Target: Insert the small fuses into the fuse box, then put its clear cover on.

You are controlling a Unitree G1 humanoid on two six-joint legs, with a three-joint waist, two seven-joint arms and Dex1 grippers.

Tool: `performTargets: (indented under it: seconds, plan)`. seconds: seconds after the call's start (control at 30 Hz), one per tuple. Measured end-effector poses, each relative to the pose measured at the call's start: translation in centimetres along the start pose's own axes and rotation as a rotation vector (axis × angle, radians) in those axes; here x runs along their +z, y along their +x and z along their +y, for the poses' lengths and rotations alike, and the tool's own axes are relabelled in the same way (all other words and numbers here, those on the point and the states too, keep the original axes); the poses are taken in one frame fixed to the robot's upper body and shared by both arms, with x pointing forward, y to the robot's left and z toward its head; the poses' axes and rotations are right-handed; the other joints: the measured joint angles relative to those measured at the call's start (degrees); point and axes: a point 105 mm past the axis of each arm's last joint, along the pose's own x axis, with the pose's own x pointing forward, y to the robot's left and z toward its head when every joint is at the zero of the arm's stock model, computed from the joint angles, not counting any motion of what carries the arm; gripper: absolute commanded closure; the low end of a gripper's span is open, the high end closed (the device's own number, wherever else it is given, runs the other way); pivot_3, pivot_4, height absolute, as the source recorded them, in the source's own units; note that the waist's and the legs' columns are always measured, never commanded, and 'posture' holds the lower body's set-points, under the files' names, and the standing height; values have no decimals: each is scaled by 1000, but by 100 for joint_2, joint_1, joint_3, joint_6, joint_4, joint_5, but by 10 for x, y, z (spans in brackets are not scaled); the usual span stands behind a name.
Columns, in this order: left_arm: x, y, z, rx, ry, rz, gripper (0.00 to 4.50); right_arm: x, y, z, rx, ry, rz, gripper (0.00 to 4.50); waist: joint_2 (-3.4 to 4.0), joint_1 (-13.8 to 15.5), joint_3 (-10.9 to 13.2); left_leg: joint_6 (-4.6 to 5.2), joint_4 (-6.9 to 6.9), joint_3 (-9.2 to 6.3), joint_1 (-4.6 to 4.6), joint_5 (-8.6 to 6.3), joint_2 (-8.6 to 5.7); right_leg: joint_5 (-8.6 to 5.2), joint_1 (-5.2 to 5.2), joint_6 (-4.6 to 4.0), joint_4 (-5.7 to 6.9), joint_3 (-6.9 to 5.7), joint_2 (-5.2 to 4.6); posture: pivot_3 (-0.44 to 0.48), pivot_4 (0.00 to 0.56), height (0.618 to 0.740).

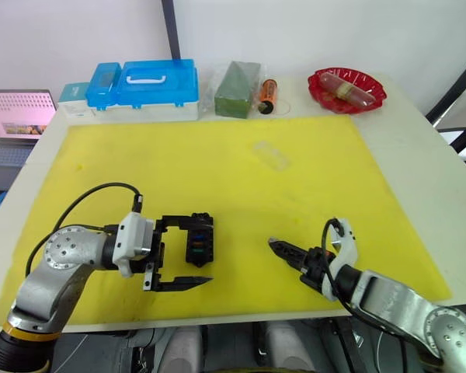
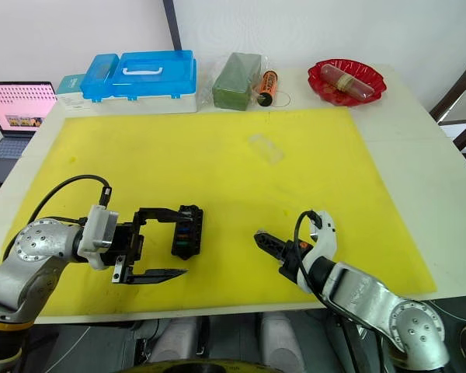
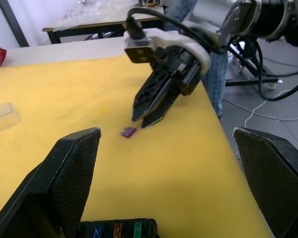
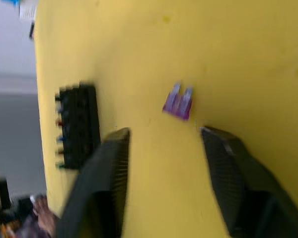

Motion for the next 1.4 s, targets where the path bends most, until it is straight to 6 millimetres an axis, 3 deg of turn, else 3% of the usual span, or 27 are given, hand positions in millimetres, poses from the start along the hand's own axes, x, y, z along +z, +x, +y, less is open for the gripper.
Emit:
performTargets:
  seconds: [0.1, 0.23, 0.4, 0.57, 0.83, 0.93, 1.0, 1.4]
  plan:
    - [0, 0, 0, -4, 5, -5, 0, 7, -22, -1, 68, -204, 214, 70, -3, -1, 0, 0, 6, 10, 4, 0, 0, 0, 4, 1, -3, 3, -1, 0, 150, 740]
    - [2, 1, 5, -8, 25, -8, 0, 48, -37, 20, 149, -483, 397, 29, -3, -23, 0, 2, 1, 8, 3, -1, 14, 0, -8, -1, -4, 0, 25, 0, 150, 740]
    - [-1, 2, 4, -16, 14, -8, 0, 80, -10, 20, 179, -725, 494, 29, -2, 4, 4, 33, 0, 4, -9, -19, 39, 3, -27, -16, -5, 0, 57, 0, 150, 740]
    - [-1, 1, 5, -12, 16, -6, 0, 86, 15, 23, 270, -894, 647, 1606, 2, -3, 6, 38, 0, 4, -10, -22, 40, 12, -30, -2, -3, 1, 57, 0, 150, 740]
    - [-2, 2, 0, -3, 7, -4, 0, 92, 37, 15, 323, -959, 775, 1606, 2, 2, 7, 38, 6, 4, -5, -22, 39, 14, -29, -14, 6, 1, 56, 0, 150, 740]
    - [-2, 2, 0, 2, 6, -4, 0, 93, 38, 10, 323, -946, 797, 2155, 3, 2, 7, 38, 5, 3, -5, -22, 39, 17, -29, -10, 6, 0, 56, 0, 150, 740]
    - [-2, 2, 0, 3, 8, -4, 0, 91, 39, 9, 331, -937, 817, 2813, 3, -1, 7, 38, 5, 2, -5, -22, 39, 17, -29, -9, 7, 0, 56, 0, 150, 740]
    - [-1, 2, -1, 2, 9, -3, 0, 84, 53, 8, 335, -905, 853, 2813, 4, -6, 7, 37, 5, 0, -3, -22, 39, 18, -28, -9, 10, 0, 57, 0, 150, 740]
